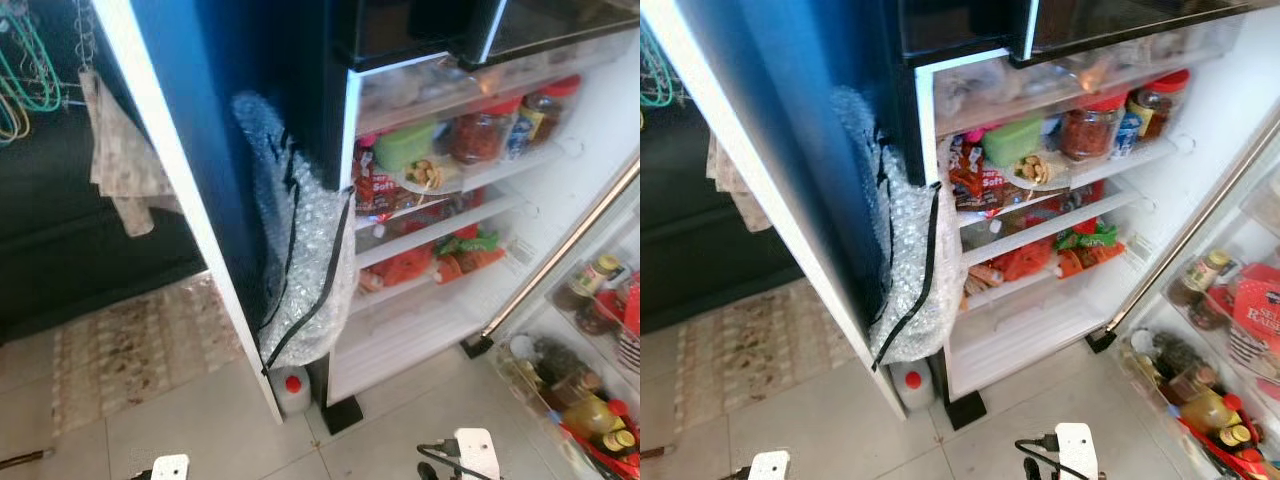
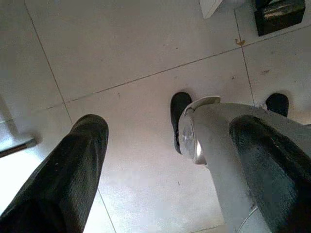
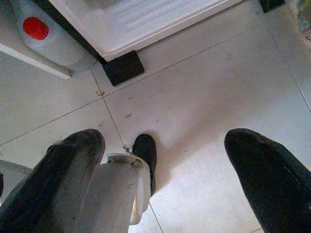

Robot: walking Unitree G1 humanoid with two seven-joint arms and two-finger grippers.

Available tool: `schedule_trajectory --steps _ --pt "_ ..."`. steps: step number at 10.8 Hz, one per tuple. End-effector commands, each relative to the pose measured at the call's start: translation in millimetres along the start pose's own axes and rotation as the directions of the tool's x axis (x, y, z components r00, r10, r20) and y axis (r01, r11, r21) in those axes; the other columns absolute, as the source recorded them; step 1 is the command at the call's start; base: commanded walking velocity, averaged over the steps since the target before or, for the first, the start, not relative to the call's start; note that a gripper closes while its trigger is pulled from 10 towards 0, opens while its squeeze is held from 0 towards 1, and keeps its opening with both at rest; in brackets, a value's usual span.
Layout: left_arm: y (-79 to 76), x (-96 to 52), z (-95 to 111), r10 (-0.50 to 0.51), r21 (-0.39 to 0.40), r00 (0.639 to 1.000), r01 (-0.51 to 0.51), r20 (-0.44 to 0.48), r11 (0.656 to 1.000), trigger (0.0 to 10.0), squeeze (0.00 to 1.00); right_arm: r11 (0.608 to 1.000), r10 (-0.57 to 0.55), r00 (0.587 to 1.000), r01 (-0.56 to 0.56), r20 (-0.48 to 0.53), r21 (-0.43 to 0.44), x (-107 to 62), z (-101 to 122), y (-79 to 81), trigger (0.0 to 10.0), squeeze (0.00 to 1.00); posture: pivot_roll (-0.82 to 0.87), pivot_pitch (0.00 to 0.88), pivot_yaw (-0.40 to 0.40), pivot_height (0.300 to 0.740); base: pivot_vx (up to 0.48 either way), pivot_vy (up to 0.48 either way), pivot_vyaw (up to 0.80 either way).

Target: Restocking fridge

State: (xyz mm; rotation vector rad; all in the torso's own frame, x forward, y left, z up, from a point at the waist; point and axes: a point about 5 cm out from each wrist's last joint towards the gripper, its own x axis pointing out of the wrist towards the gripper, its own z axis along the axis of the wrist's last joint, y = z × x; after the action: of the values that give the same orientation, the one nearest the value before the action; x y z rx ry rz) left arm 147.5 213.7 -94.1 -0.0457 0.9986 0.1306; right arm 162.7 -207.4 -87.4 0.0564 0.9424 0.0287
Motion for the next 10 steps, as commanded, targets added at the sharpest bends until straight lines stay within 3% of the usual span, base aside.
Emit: schedule_trajectory --steps 1,3,10 --pt "6.2 -2.3 -8.7 0.016 0.0 0.999 -0.016 -0.028 1.0 10.0 0.0 1.0 -0.003 1.0 0.003 -0.03 0.014 -1.8 -8.8 0.0 10.0 0.0 0.08 0.079 0.039 0.74 0.0 0.0 -0.69" --pt "5.7 -2.5 -9.4 0.008 -0.011 1.0 -0.009 -0.029 1.0 10.0 0.0 1.0 0.0 1.0 0.001 -0.029 0.011 -1.8 -8.5 -0.1 10.0 0.0 0.08 0.069 0.038 0.74 -0.431 0.0 -0.67" --pt "4.1 -2.5 -11.5 0.007 0.018 0.999 -0.006 -0.045 1.0 10.0 0.0 1.0 -0.004 1.0 0.005 -0.028 0.009 -2.0 -8.0 -1.5 10.0 0.0 0.07 0.063 0.035 0.74 0.0 0.0 -0.65"
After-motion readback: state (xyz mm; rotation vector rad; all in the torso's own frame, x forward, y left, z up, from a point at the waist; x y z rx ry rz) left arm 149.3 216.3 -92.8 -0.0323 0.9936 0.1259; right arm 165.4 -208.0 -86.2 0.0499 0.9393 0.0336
